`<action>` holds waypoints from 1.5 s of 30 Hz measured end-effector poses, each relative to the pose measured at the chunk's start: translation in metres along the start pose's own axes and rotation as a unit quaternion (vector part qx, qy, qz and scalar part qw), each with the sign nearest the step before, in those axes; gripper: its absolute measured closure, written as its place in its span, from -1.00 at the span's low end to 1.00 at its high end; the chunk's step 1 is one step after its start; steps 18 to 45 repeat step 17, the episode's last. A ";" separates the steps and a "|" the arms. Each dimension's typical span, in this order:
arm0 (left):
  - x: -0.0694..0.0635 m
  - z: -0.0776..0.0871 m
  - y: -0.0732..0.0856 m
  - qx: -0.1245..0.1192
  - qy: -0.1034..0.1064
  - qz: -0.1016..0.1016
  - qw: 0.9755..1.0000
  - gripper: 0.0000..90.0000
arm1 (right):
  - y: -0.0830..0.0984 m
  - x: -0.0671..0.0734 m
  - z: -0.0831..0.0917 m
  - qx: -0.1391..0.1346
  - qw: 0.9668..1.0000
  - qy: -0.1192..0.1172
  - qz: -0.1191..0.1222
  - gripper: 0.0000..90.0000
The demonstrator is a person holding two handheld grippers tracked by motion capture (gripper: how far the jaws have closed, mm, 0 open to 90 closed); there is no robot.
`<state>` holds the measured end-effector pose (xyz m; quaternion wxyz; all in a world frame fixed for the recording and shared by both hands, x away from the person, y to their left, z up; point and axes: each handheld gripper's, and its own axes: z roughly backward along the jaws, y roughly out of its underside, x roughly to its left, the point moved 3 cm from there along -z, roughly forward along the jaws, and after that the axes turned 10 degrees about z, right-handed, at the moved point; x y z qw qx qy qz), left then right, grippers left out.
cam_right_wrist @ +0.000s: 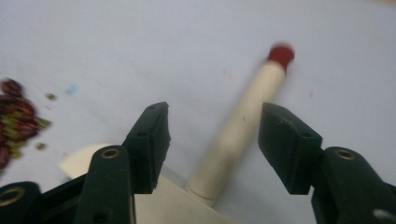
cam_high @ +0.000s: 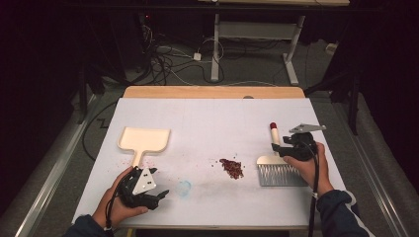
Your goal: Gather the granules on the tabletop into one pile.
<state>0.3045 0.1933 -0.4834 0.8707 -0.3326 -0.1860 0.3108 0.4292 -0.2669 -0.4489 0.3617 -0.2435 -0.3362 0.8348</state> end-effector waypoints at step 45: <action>0.009 0.009 -0.005 -0.033 -0.050 0.032 0.998 -0.58 | 0.039 0.086 0.089 -0.198 0.974 0.016 0.108 -0.50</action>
